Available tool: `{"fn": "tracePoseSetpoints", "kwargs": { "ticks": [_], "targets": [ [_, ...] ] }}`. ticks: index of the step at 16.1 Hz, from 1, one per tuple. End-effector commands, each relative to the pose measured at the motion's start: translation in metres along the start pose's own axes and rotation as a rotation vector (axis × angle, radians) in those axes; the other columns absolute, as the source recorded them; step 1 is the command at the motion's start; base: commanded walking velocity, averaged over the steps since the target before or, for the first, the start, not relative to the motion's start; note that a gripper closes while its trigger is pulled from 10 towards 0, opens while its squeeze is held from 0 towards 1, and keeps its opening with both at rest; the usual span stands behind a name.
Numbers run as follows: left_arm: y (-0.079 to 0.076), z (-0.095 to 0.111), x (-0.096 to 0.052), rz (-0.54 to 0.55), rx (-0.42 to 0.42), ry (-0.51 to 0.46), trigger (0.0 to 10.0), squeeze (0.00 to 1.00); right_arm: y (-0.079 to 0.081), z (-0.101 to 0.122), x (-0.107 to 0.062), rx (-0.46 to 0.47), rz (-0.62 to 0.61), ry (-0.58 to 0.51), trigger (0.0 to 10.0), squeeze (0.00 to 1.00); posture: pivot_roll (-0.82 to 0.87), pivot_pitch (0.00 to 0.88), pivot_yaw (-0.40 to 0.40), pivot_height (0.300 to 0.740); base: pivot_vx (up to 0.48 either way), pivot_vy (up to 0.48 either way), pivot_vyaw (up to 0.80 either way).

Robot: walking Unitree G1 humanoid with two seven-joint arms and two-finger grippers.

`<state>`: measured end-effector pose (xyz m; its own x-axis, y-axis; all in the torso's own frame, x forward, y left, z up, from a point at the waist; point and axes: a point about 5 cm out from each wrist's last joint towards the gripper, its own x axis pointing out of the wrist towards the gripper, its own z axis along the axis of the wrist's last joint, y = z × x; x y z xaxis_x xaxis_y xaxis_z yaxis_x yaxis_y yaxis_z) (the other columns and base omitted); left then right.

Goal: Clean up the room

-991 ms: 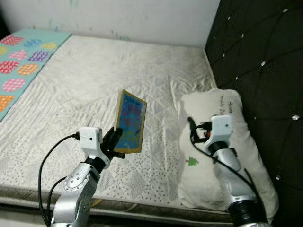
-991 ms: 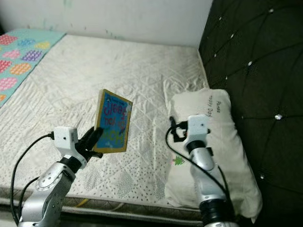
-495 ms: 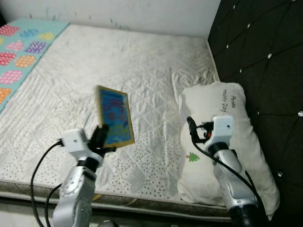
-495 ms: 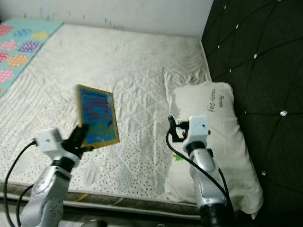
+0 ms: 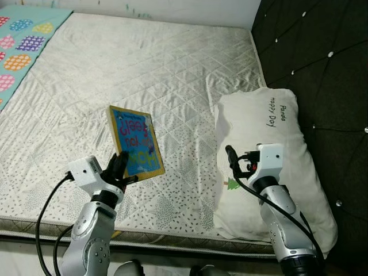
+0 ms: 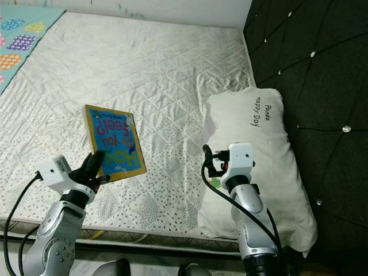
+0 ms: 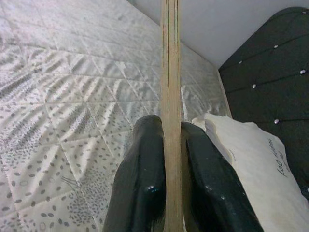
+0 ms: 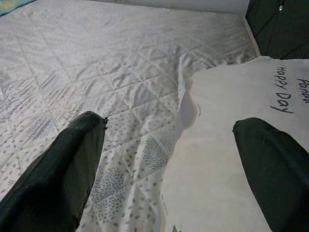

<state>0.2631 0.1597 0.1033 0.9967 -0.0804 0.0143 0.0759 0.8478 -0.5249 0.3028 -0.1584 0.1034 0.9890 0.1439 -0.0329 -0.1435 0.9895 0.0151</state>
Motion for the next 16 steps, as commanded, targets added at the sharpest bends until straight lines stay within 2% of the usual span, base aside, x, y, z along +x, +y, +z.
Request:
{"fn": "tracePoseSetpoints", "kwargs": {
  "ticks": [1,6,12,16],
  "targets": [
    [-0.0115,0.0091,0.0027,-0.038,-0.012,-0.043,10.0,0.00,-0.0013,0.0005,-0.0026,0.000,0.001,0.004,10.0,0.00,0.06,0.217,-0.046,0.721,0.000,0.000,0.00],
    [-0.0114,0.0104,0.0056,-0.033,-0.012,-0.036,10.0,0.00,0.0004,0.0026,-0.0013,-0.001,0.011,0.003,10.0,0.00,0.05,0.218,-0.043,0.673,0.000,0.000,0.00],
    [-0.0131,0.0136,0.0116,-0.037,-0.008,-0.038,10.0,0.00,0.0001,0.0046,-0.0001,-0.009,0.013,-0.002,10.0,0.00,0.05,0.212,-0.040,0.673,0.000,0.000,0.00],
    [-0.0132,0.0139,0.0122,-0.033,-0.007,-0.041,10.0,0.00,0.0003,0.0044,0.0000,-0.009,0.018,0.001,10.0,0.00,0.05,0.212,-0.040,0.628,0.000,0.000,0.00]
  ]
}}
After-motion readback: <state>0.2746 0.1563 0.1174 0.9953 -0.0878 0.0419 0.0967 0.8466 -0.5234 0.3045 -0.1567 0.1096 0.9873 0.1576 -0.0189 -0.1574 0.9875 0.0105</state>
